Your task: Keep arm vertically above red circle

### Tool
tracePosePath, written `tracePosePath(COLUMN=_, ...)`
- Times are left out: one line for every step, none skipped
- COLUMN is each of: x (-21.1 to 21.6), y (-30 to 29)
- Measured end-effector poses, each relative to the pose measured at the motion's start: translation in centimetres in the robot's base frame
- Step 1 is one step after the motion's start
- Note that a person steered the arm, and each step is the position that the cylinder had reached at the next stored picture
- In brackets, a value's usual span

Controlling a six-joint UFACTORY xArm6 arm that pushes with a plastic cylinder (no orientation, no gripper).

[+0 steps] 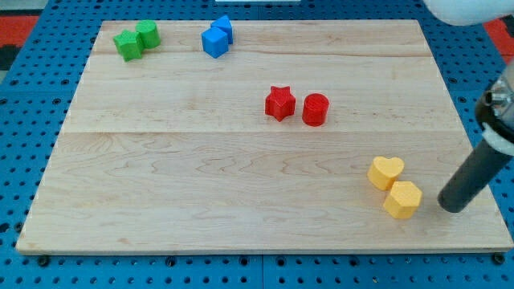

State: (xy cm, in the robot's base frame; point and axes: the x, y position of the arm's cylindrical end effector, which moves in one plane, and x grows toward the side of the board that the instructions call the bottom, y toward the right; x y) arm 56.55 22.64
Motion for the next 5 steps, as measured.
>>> tracePosePath(x=0.0, y=-2.3)
tracePosePath(x=0.0, y=-2.8)
tracePosePath(x=-1.0, y=2.1)
tracePosePath(x=-7.8, y=2.3)
tracePosePath(x=-15.1, y=-2.6)
